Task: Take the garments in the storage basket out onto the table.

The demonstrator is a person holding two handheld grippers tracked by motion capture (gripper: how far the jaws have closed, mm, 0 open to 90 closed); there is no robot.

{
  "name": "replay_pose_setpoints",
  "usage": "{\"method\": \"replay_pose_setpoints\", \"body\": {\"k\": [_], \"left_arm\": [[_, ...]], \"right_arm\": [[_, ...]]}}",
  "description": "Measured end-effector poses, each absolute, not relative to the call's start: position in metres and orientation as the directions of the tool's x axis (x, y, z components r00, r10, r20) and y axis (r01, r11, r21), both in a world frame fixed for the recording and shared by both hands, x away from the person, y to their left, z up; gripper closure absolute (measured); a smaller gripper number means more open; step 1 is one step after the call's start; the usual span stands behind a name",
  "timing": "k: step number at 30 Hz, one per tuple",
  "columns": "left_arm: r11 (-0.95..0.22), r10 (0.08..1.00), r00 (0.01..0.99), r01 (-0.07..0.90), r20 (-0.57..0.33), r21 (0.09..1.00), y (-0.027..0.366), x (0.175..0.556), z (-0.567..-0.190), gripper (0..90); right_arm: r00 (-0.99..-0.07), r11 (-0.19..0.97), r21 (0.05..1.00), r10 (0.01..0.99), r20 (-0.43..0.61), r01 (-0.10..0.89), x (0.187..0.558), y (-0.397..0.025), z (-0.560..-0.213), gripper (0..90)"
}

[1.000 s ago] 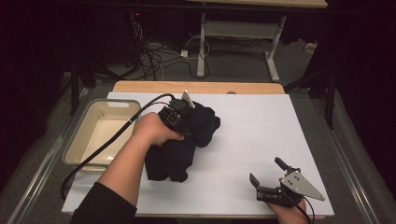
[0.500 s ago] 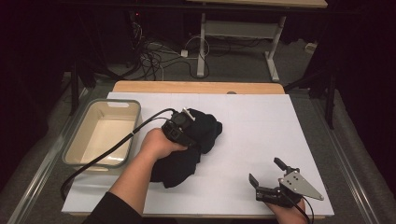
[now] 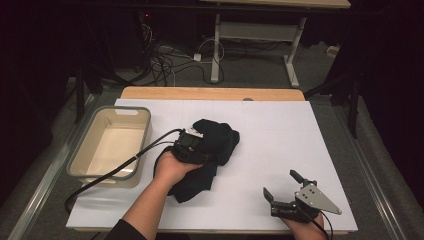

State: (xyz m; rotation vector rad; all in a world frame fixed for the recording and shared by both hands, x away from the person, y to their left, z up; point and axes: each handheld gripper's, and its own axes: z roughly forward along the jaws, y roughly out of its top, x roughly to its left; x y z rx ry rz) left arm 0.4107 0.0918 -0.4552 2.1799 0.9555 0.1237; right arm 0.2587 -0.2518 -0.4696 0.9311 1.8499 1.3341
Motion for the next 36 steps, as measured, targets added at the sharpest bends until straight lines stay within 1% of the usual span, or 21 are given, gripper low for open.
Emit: {"method": "replay_pose_setpoints", "body": {"k": [6,9,12,13,14,16,24,36], "left_arm": [[-0.415,0.665,0.726,0.552,-0.172,0.724,0.096,0.401,-0.461,23.7],[-0.403,0.672,0.726,0.525,-0.147,0.749,0.097,0.396,-0.462,20.2],[-0.382,0.683,0.717,0.51,-0.136,0.771,0.098,0.393,-0.461,12.3],[-0.373,0.684,0.716,0.507,-0.139,0.777,0.1,0.392,-0.461,4.6],[-0.362,0.685,0.715,0.505,-0.144,0.783,0.101,0.391,-0.46,4.6],[-0.337,0.678,0.718,0.491,-0.154,0.803,0.105,0.389,-0.459,0.0],[-0.248,0.656,0.727,0.46,-0.202,0.853,0.124,0.375,-0.451,0.0],[-0.184,0.671,0.715,0.417,-0.196,0.89,0.16,0.333,-0.455,0.0]], "right_arm": [[-0.53,0.234,0.958,0.841,-0.112,0.168,0.259,-0.25,-0.471,0.0],[-0.531,0.236,0.956,0.84,-0.112,0.171,0.259,-0.249,-0.472,0.0],[-0.535,0.238,0.956,0.838,-0.112,0.172,0.259,-0.248,-0.473,0.0],[-0.537,0.239,0.956,0.836,-0.113,0.172,0.259,-0.247,-0.473,0.0],[-0.537,0.239,0.956,0.836,-0.113,0.172,0.259,-0.247,-0.473,0.0],[-0.537,0.239,0.956,0.836,-0.112,0.172,0.258,-0.247,-0.473,0.0],[-0.53,0.227,0.959,0.841,-0.106,0.17,0.258,-0.25,-0.471,0.0],[-0.535,0.227,0.96,0.838,-0.107,0.163,0.257,-0.251,-0.469,0.0]]}}
